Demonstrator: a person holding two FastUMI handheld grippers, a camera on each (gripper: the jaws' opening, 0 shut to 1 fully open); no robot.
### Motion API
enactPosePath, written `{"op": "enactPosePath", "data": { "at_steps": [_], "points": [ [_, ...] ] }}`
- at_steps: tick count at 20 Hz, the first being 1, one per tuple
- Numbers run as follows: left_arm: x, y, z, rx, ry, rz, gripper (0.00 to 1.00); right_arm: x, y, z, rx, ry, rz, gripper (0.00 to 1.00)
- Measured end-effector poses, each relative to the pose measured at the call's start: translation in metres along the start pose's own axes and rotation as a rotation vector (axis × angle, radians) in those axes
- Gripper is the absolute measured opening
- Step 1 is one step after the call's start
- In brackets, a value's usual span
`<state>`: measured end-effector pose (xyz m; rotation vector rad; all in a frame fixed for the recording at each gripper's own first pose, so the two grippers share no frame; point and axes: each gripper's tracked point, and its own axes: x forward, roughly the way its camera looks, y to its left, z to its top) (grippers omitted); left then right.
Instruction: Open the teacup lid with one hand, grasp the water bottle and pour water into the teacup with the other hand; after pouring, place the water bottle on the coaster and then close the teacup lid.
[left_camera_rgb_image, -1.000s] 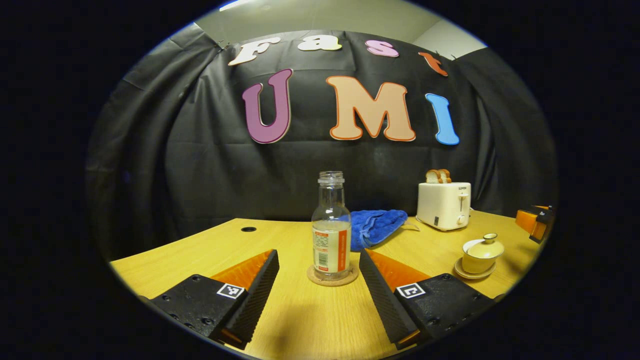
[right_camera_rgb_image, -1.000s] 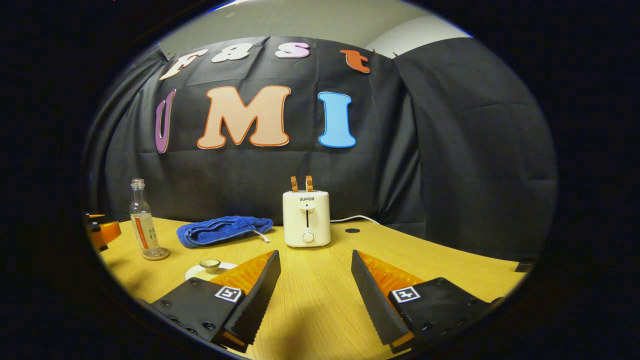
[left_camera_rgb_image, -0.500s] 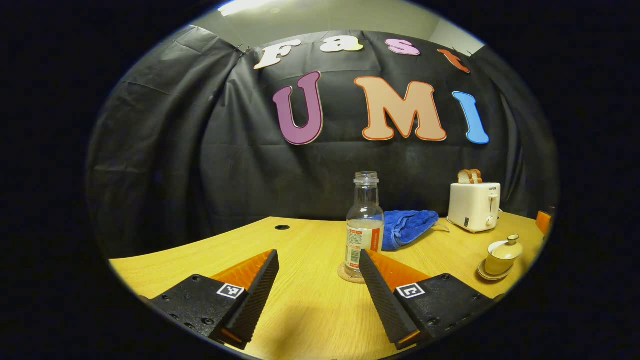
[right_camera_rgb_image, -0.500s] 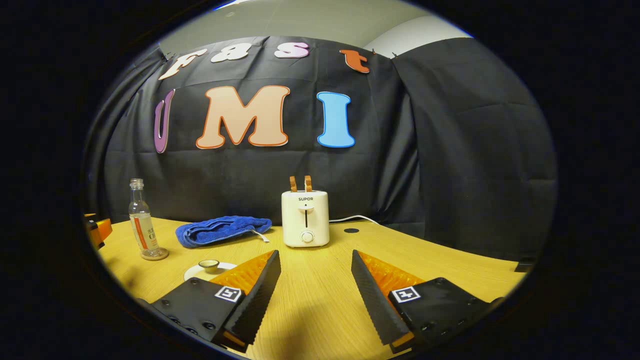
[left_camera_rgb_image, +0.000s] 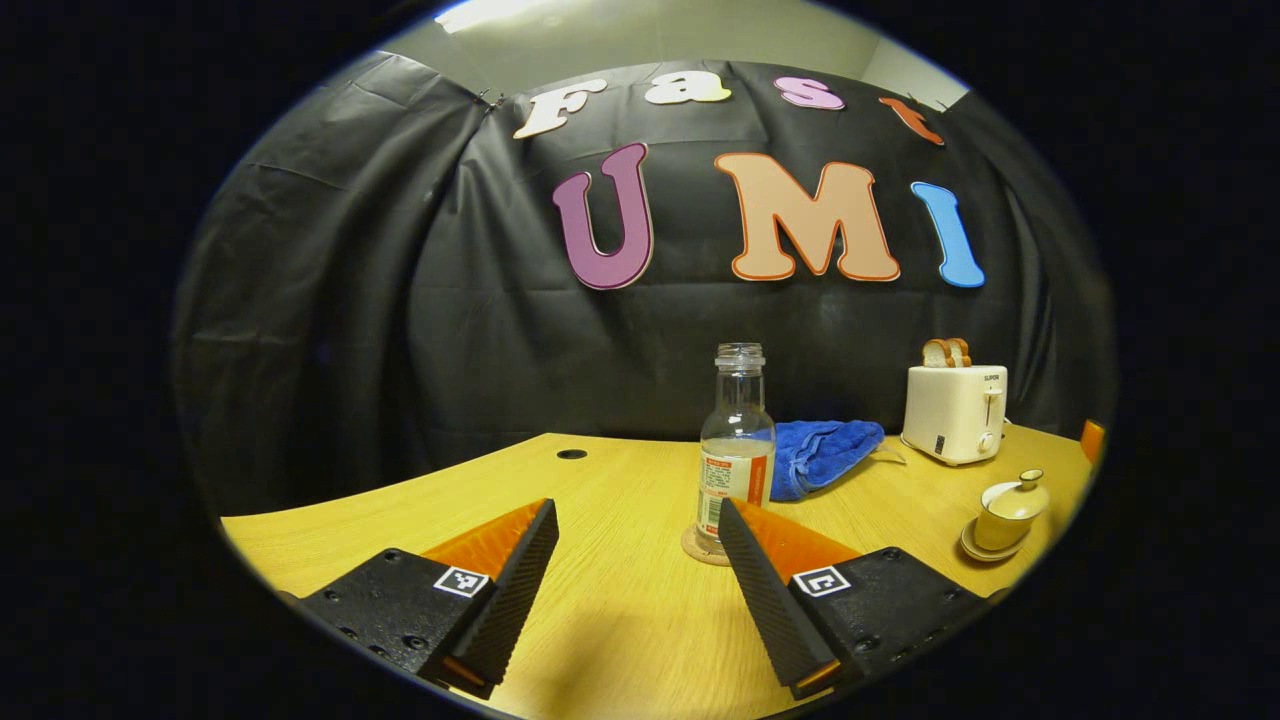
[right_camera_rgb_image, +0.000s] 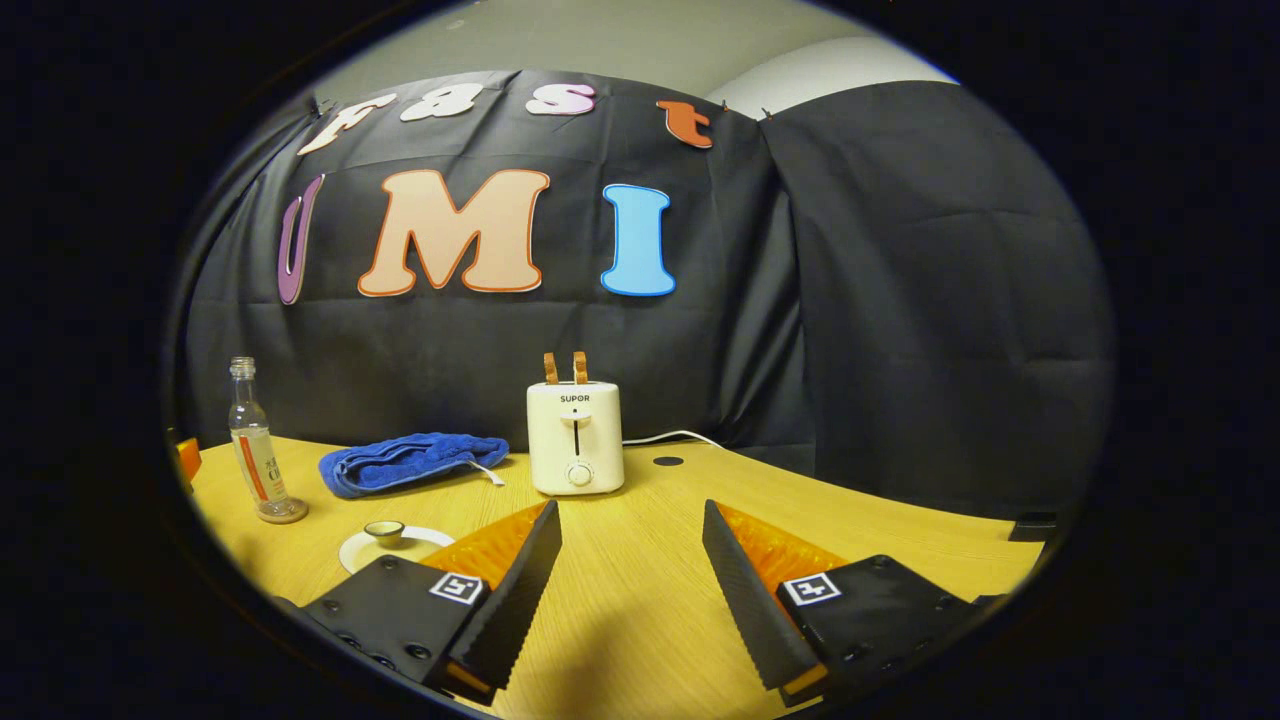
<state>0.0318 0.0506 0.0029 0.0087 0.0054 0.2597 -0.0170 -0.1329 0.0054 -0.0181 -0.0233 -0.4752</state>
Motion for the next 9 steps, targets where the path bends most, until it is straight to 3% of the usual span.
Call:
{"op": "enactPosePath", "data": {
  "at_steps": [1, 9],
  "points": [
    [0.0001, 0.0001, -0.0006, 0.0, 0.0, 0.0, 0.94, 0.0, -0.0002, 0.0002, 0.0, -0.001, 0.0, 0.92],
    [-0.0002, -0.0007, -0.0002, 0.001, -0.002, -0.004, 0.94, 0.0, -0.0007, 0.0, 0.0, 0.0, -0.004, 0.92]
  ]
}}
